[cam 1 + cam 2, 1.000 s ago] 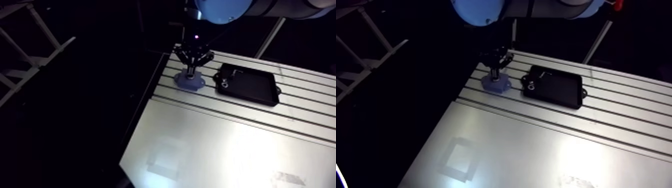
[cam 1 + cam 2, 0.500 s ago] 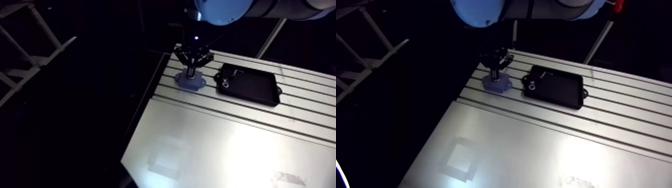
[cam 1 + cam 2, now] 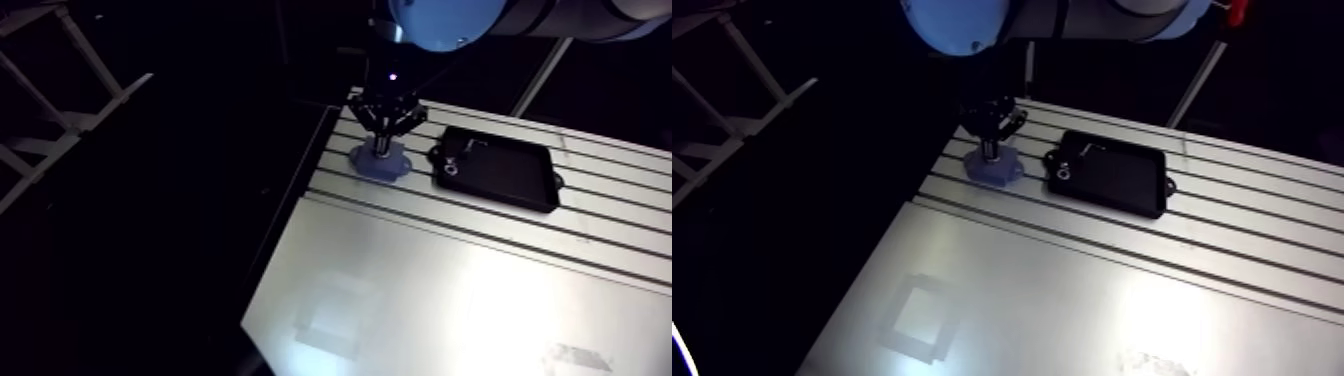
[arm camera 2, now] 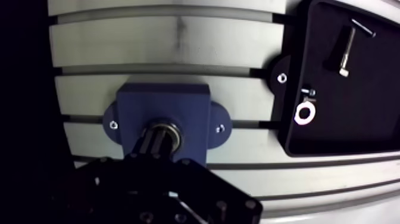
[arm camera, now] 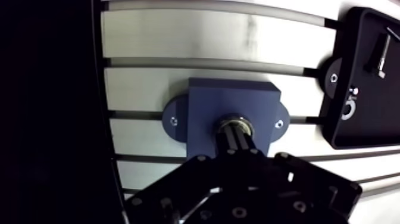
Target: Pick up the bearing and press it into the housing until flush.
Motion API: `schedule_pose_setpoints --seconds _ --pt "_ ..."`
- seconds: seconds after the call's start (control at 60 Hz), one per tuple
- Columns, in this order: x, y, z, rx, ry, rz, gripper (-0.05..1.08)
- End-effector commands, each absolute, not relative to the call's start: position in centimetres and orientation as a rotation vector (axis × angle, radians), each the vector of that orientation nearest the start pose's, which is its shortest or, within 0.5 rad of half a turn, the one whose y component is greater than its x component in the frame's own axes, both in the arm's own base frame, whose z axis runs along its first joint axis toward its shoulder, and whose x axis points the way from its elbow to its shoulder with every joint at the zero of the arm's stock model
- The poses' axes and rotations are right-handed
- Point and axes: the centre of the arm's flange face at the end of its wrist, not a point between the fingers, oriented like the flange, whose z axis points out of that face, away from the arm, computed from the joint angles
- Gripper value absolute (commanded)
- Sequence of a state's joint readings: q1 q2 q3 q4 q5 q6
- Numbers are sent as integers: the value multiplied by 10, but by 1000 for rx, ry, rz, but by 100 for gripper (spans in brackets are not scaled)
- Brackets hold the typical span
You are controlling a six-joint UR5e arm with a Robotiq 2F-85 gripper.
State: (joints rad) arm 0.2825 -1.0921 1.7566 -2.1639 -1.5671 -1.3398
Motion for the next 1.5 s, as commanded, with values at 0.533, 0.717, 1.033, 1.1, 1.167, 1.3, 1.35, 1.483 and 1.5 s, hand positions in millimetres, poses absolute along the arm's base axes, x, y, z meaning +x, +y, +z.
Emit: schedule_pose_setpoints --seconds 0.533,0.717,1.033,1.1,1.167,1.3,1.35,1.483,1.5 --pt "-535 -294 188 -79 3065 27 107" --pt "-535 -294 188 -79 3065 27 107" --pt "-534 -294 186 -78 3059 29 107" --pt "-534 -293 185 -76 3059 29 107" --pt "-535 -292 185 -74 3059 29 107" --pt "-535 -292 185 -74 3059 29 107" --pt "-535 -292 185 -72 3059 29 107" --pt "-535 -290 185 -69 3058 29 107" --pt "-535 -290 185 -69 3058 29 107"
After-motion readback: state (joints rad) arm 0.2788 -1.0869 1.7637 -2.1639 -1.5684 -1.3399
